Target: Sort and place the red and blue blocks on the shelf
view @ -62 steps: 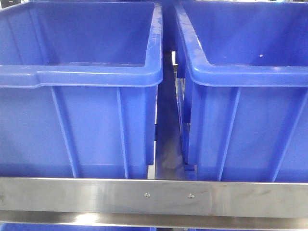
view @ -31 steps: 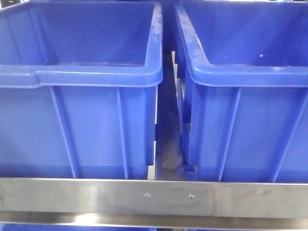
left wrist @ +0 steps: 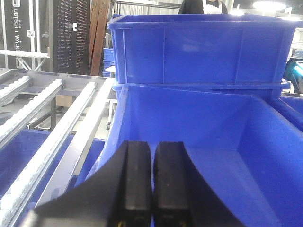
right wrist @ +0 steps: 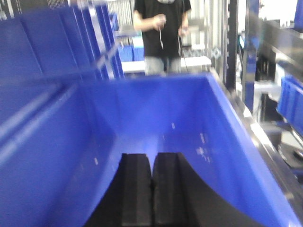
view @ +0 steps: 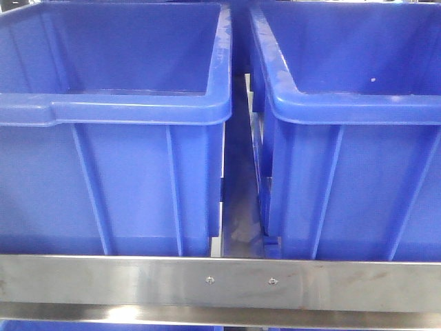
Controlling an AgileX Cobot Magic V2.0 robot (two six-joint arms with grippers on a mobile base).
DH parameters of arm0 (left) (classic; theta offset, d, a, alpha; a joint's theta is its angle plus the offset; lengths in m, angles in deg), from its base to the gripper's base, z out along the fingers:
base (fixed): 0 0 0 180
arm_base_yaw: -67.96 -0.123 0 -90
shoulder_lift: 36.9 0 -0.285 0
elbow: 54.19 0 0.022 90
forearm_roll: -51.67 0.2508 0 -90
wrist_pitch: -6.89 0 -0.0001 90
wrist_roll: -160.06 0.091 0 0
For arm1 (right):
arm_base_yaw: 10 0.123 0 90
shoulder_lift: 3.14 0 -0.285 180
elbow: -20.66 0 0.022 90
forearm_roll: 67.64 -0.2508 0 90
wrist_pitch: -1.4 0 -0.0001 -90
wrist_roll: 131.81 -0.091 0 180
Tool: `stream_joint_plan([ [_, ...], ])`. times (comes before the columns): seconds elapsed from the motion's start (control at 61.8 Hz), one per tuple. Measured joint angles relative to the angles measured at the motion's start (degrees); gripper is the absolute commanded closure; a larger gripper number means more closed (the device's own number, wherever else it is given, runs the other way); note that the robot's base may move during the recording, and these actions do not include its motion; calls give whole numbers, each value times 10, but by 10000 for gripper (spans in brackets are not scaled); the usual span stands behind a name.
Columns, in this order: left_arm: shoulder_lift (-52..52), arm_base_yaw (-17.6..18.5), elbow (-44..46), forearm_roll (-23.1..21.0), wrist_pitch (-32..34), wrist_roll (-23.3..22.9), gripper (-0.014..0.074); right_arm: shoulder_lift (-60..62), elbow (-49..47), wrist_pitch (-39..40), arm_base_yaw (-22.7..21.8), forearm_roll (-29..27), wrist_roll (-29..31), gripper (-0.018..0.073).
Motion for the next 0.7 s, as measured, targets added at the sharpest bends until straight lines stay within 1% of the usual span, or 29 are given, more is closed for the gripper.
stream_joint_plan([
  [0.129, 0, 0, 0, 0, 0, 0, 473, 41, 43, -6, 0, 44, 0, 510],
  [0.21, 0, 0, 0, 0, 0, 0, 473, 78, 71, -7, 0, 60, 0, 510],
  [0.437, 0, 0, 0, 0, 0, 0, 473, 93, 152, -3, 0, 63, 0, 510],
  [0.696, 0, 0, 0, 0, 0, 0, 473, 93, 159, 10, 0, 58, 0, 510],
])
